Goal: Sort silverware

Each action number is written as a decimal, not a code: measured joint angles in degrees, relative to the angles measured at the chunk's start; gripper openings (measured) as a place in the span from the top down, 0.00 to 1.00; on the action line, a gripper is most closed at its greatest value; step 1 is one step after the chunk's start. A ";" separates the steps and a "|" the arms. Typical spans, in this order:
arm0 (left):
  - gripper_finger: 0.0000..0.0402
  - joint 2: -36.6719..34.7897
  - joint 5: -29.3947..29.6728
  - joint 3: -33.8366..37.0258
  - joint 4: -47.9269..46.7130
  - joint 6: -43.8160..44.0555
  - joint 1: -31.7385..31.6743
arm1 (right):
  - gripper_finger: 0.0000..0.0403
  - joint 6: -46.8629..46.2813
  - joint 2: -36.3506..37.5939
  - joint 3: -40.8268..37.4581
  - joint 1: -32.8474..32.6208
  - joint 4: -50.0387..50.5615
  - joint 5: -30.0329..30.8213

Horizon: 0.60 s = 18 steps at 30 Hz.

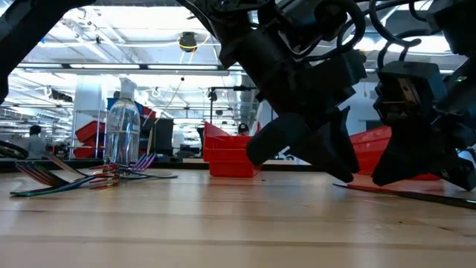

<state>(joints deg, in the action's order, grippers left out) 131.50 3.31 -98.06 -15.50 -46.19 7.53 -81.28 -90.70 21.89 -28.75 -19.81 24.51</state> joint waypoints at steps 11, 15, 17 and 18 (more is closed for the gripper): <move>0.76 0.00 0.00 0.00 0.10 0.56 0.00 | 1.00 0.09 -0.44 0.02 0.02 -0.61 0.22; 0.76 0.00 0.00 0.00 0.10 0.54 0.00 | 1.00 0.30 -1.78 0.18 0.00 -1.27 0.61; 0.76 0.00 0.00 0.00 0.10 0.54 0.00 | 1.00 0.44 -2.20 0.27 -0.14 -1.48 1.08; 0.76 0.00 0.00 0.00 0.12 0.54 0.00 | 1.00 0.37 -2.20 0.28 -0.20 -1.41 1.40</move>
<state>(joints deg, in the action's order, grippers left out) 131.50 3.31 -98.06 -15.39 -45.65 7.53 -80.91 -92.90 22.17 -28.95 -21.22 25.91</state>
